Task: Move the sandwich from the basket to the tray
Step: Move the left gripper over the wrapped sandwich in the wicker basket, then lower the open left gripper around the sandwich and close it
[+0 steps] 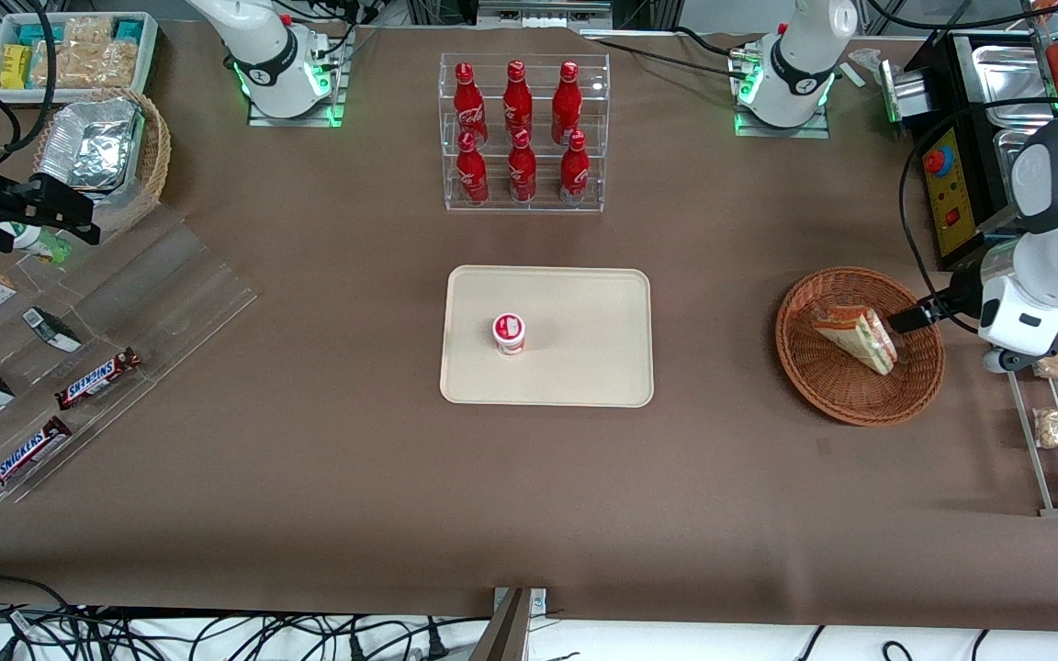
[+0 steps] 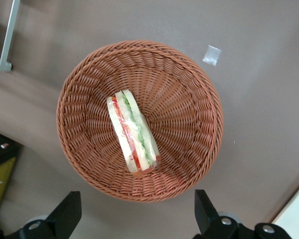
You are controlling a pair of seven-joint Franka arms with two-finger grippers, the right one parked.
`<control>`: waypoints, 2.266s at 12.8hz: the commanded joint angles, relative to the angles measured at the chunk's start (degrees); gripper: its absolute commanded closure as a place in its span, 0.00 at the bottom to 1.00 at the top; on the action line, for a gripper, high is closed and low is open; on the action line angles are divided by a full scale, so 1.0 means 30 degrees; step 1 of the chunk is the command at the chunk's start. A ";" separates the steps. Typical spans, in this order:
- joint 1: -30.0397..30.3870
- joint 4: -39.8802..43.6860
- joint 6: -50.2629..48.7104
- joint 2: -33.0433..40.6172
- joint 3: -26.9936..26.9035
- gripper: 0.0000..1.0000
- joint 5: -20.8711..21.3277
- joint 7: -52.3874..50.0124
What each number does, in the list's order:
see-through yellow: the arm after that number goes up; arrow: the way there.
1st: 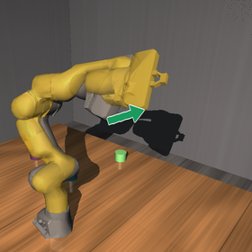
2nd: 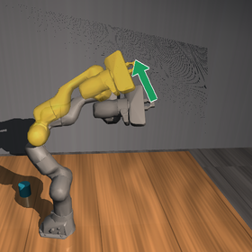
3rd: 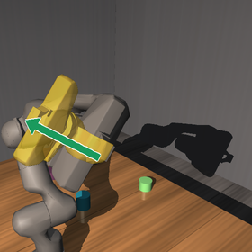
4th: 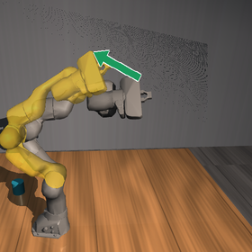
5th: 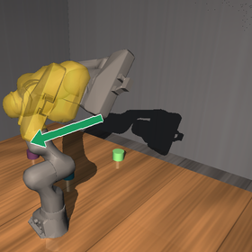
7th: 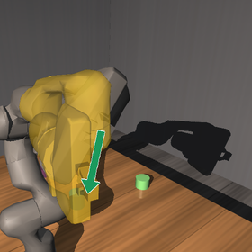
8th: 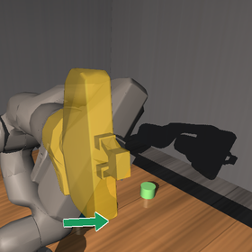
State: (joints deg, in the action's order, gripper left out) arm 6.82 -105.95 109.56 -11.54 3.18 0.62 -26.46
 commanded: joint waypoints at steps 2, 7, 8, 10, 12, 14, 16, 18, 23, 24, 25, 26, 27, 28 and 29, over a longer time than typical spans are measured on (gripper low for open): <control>-0.0016 -0.3170 0.3022 0.1149 0.0198 0.00 0.1171 -0.2835; 0.0276 -0.6600 0.7799 0.1473 0.0198 0.00 0.1171 -0.3805; 0.0364 -0.7041 0.8590 0.1473 0.0169 0.00 0.1171 -0.3834; 0.0743 -0.7890 1.0288 0.1327 0.0198 0.00 0.1171 -0.3835; 0.1009 -0.8537 1.2018 0.1006 0.0198 0.00 0.1171 -0.3864; 0.1010 -0.8685 1.3396 0.0246 0.0198 0.00 0.1171 -0.4971; 0.0951 -0.9239 1.4276 0.0009 0.0198 0.00 0.1171 -0.5065; 0.0951 -1.0030 1.5507 -0.0080 0.0198 0.00 0.1171 -0.5065; 0.0951 -1.0209 1.5834 -0.0548 0.0198 0.00 0.1171 -0.5065; 0.0951 -1.0209 1.5863 -0.0665 0.0198 0.09 0.1142 -0.5094; 0.0951 -1.0209 1.5922 -0.0753 0.0198 0.39 0.1142 -0.5124; 0.0951 -1.0180 1.5951 -0.0812 0.0198 0.66 0.1142 -0.5211; 0.0951 -1.0180 1.5952 -0.0900 0.0198 0.84 0.1142 -0.5357; 0.0922 -1.0151 1.5952 -0.0901 0.0198 0.95 0.1142 -0.5387; 0.0951 -1.0122 1.5923 -0.0872 0.0198 1.00 0.1142 -0.5388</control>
State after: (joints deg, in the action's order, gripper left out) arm 9.53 -136.27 156.51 -13.89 3.59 2.79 -41.15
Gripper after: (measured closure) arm 0.564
